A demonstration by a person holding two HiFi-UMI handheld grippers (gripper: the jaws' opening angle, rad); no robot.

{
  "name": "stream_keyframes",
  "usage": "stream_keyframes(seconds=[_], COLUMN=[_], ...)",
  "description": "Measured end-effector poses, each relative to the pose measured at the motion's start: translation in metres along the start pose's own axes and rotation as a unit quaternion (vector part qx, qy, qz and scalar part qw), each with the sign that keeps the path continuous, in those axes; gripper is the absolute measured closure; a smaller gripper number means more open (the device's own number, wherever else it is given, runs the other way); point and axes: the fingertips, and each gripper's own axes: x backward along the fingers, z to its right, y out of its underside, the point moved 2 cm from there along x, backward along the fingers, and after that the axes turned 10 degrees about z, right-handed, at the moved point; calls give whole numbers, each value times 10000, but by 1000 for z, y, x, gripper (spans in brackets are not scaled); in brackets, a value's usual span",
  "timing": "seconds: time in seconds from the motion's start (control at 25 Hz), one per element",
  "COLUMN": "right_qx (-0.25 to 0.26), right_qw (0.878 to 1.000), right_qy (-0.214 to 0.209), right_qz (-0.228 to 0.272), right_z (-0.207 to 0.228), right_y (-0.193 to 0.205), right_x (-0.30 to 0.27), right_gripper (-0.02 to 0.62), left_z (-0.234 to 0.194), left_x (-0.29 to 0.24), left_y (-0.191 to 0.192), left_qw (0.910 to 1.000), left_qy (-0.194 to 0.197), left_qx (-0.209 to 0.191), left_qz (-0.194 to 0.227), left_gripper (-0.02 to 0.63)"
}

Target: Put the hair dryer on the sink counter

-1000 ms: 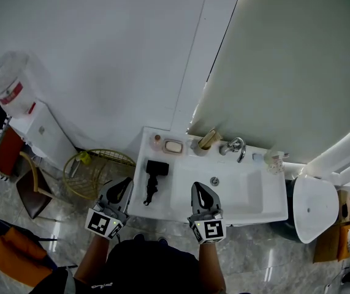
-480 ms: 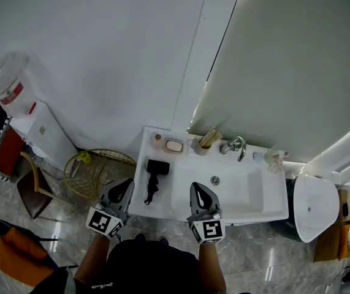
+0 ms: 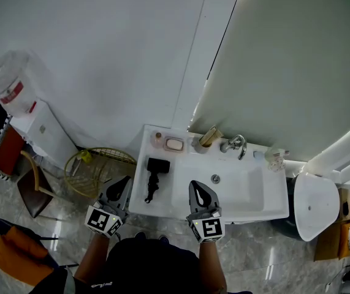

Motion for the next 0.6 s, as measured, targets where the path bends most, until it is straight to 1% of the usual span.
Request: stream_keyframes(seconds=[0.32,0.48,0.6], right_qx=[14,-1,78], right_qw=[10000,10000,9999], right_qy=[-14,-1,-107], right_qz=[55,-78,-17], right_z=[1,0,-3], right_y=[-1,3,2], right_x=[-3,-2,-5], right_gripper=[568,568,568], left_z=[3,2,2], left_x=[-2,-1,0], left_y=[5,7,8], left_qw=[9999,9999,9999], left_qy=[89,73,67], left_qx=[-3,54,63], left_qz=[-65,-106,-114], left_gripper=[580,578,580])
